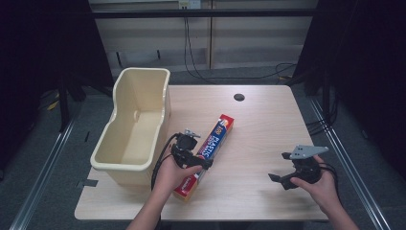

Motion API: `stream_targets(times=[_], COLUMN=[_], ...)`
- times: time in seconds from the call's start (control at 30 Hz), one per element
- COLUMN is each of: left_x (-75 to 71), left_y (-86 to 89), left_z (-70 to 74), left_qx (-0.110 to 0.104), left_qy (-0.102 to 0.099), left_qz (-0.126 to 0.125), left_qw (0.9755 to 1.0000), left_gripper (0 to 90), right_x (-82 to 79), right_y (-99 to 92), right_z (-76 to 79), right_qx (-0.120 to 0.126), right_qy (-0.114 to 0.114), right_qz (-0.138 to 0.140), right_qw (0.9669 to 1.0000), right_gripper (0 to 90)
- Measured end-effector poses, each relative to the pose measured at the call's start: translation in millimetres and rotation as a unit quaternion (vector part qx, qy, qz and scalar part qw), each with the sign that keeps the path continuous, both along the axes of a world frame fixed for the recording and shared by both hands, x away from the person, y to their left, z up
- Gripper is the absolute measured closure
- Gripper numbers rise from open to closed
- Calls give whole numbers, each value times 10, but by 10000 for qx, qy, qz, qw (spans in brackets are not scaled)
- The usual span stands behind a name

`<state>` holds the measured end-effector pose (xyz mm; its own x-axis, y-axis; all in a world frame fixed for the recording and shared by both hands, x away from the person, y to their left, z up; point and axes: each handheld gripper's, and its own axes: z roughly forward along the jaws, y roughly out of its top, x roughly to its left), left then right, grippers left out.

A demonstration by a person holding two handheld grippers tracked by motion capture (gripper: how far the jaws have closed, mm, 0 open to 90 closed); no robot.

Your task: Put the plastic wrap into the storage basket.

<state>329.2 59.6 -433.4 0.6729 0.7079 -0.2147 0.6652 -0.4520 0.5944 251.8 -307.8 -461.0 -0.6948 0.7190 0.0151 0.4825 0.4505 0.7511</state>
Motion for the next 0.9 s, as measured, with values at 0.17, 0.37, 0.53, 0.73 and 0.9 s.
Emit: stream_targets(times=[0.17, 0.37, 0.53, 0.73, 0.9], left_x=[63, 171, 254, 341, 415], left_y=[-85, -221, -272, -298, -353], left_z=[38, 75, 80, 43, -29], left_qx=[123, 304, 325, 275, 306], left_qy=[8, 82, 79, 135, 164], left_qz=[-52, -34, -53, -119, -118], left_qw=[9999, 9995, 9994, 9995, 9993], left_gripper=[57, 57, 60, 114, 136], right_x=[-4, -5, -9, -8, -7], right_y=[-14, -39, -50, -60, -59], right_z=[-6, -5, 3, 3, 0], right_qx=[-36, 13, 33, 34, 35], right_qy=[-8, -7, -37, -45, -40], right_qz=[6, -13, -32, -57, -41], right_qw=[10000, 10000, 10000, 10000, 10000], right_gripper=[37, 38, 38, 38, 38])
